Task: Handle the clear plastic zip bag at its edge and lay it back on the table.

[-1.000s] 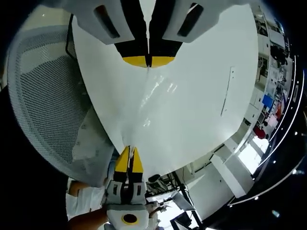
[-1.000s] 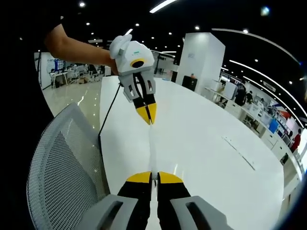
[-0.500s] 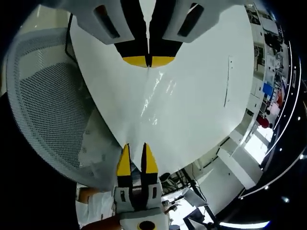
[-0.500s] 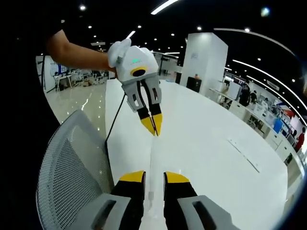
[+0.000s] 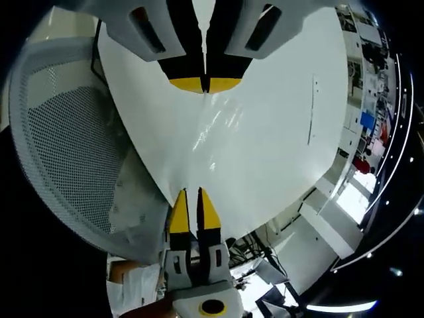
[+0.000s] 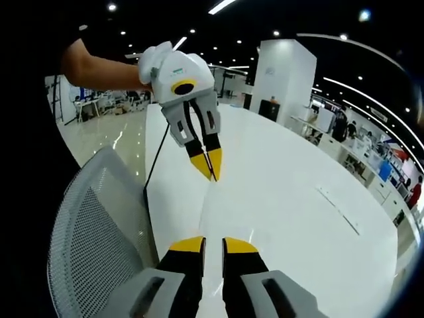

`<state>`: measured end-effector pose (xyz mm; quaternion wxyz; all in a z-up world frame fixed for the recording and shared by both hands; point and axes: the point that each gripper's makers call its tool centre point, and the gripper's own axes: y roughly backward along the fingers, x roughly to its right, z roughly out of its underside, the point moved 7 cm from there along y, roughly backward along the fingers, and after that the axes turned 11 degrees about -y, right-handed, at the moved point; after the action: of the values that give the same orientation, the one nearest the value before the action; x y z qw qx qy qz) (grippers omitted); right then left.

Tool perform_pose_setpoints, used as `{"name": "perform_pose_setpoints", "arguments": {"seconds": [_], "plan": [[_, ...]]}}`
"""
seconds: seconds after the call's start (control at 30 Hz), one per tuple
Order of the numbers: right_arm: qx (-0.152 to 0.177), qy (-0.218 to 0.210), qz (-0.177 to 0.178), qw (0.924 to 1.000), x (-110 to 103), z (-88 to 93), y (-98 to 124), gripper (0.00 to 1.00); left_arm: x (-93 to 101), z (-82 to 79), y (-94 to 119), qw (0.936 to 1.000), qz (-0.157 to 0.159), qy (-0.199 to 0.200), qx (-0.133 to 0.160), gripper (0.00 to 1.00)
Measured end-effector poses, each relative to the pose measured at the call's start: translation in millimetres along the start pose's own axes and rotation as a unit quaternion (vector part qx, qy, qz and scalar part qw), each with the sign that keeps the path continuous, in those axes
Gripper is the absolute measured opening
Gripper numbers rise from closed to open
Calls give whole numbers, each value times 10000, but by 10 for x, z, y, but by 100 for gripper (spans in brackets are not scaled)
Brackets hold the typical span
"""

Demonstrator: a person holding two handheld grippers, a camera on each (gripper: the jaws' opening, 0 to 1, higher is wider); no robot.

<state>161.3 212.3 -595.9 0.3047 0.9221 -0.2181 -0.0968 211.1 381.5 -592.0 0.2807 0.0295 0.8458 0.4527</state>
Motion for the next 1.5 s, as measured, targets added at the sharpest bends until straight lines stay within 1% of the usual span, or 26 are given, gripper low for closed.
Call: {"name": "perform_pose_setpoints", "arguments": {"seconds": [0.33,0.43,0.57,0.7,0.87,1.03,1.17,1.33,1.5], "plan": [[-108,-107,-57,9999,-9,53,-57,5,-18,-56,-15,9999,-40,136,47,0],[-144,-185,-104,9997,-32,58,-82,4,-26,-65,-23,9999,-66,156,10,0],[-251,-349,-159,9989,-44,101,-134,4,-47,-103,-18,9997,-103,226,57,0],[-303,-429,-133,9985,-46,131,-155,0,-65,-127,-16,9994,-137,300,85,0],[-327,-583,-151,9976,-55,148,-166,0,-75,-135,-16,9992,-139,361,123,0],[-304,-643,-120,9974,-46,127,-161,0,-51,-87,-40,9995,-73,298,44,0],[-338,-672,-109,9971,-31,115,-163,0,-43,-57,-40,9998,-44,189,54,0],[-366,-666,-106,9971,-27,99,-163,0,-42,-54,4,9997,-17,168,164,2],[-372,-673,-100,9970,-3,72,-167,0,-19,-89,73,9993,63,105,342,9]]}}
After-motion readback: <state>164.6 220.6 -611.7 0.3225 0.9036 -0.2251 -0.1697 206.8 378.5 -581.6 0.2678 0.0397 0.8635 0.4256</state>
